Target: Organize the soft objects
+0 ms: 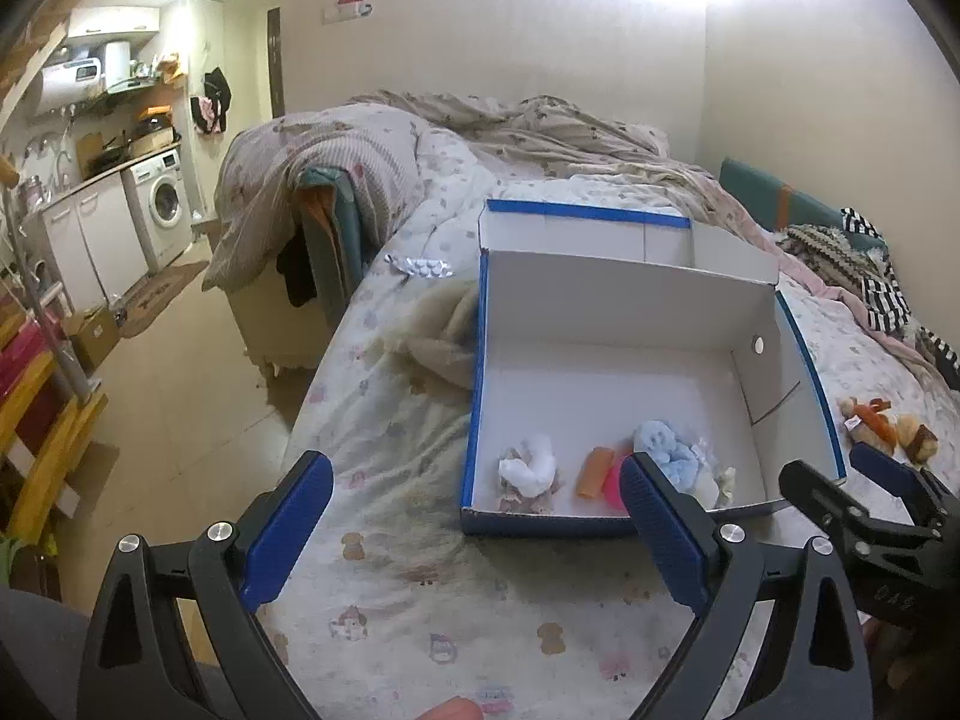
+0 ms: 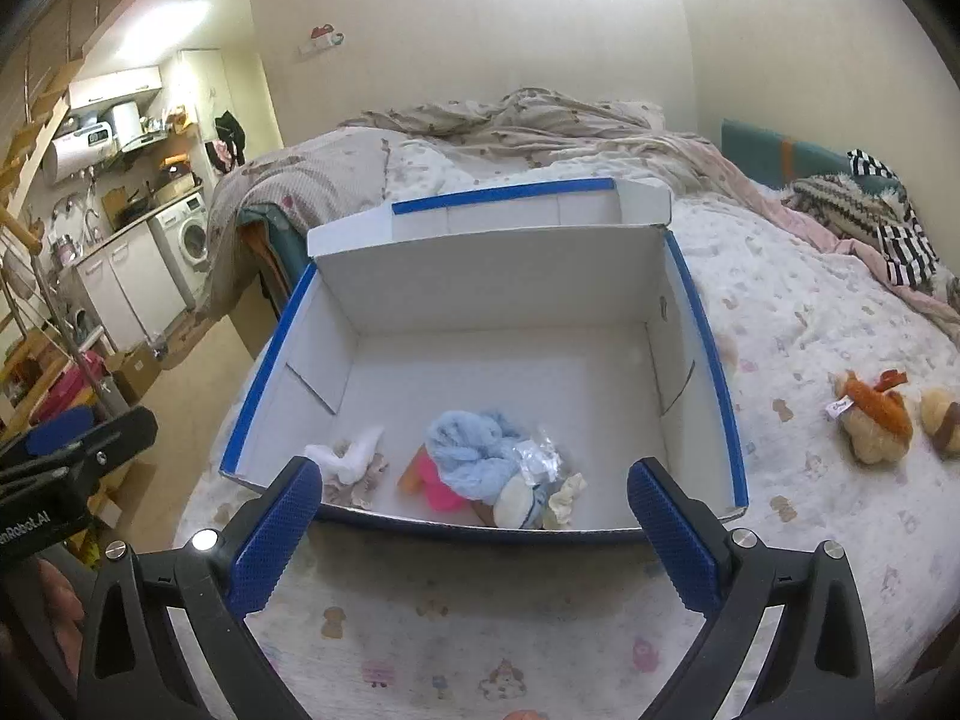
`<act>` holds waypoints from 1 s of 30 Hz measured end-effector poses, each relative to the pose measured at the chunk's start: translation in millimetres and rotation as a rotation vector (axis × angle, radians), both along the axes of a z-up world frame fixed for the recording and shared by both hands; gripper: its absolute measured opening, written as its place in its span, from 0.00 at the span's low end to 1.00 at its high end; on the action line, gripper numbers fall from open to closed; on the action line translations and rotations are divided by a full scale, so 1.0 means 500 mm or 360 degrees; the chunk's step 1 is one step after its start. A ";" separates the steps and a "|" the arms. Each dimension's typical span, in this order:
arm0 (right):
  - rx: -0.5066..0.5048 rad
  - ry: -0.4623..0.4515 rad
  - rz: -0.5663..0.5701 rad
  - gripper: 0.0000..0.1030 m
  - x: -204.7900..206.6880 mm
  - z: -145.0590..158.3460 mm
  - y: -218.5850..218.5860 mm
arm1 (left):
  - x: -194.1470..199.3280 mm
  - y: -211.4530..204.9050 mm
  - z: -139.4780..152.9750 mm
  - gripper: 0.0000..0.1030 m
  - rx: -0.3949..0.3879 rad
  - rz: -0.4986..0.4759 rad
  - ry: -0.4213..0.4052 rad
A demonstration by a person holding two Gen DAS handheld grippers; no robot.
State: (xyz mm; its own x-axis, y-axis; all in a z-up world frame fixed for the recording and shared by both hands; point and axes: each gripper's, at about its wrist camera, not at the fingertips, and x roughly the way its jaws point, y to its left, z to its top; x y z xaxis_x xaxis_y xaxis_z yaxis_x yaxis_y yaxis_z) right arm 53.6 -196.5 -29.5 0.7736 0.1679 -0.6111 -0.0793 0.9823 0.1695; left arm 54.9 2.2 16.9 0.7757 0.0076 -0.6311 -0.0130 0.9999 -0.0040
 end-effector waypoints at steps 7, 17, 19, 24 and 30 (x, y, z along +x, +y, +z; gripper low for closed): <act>0.0018 0.0014 0.0000 1.00 -0.001 -0.006 -0.002 | 0.000 -0.009 -0.005 1.00 0.0014 -0.0011 0.0020; 0.0021 0.0015 -0.0005 1.00 -0.001 -0.005 -0.002 | 0.007 -0.002 -0.014 1.00 -0.0017 0.0000 0.0073; 0.0022 0.0017 -0.0007 1.00 0.000 -0.006 -0.002 | 0.008 -0.004 -0.015 1.00 0.0000 0.0004 0.0071; 0.0020 0.0009 -0.0009 1.00 0.000 -0.007 -0.004 | 0.008 -0.004 -0.016 1.00 -0.0003 0.0001 0.0070; 0.0022 0.0003 -0.0020 1.00 -0.002 -0.005 -0.007 | 0.007 -0.005 -0.017 1.00 0.0013 0.0004 0.0074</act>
State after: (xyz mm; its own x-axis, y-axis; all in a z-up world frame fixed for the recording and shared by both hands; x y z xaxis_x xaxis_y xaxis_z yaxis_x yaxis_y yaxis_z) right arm 52.8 -199.9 -32.2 0.7746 0.1667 -0.6101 -0.0667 0.9808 0.1832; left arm 58.6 -0.2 8.6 0.7455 0.0148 -0.6663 -0.0154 0.9999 0.0050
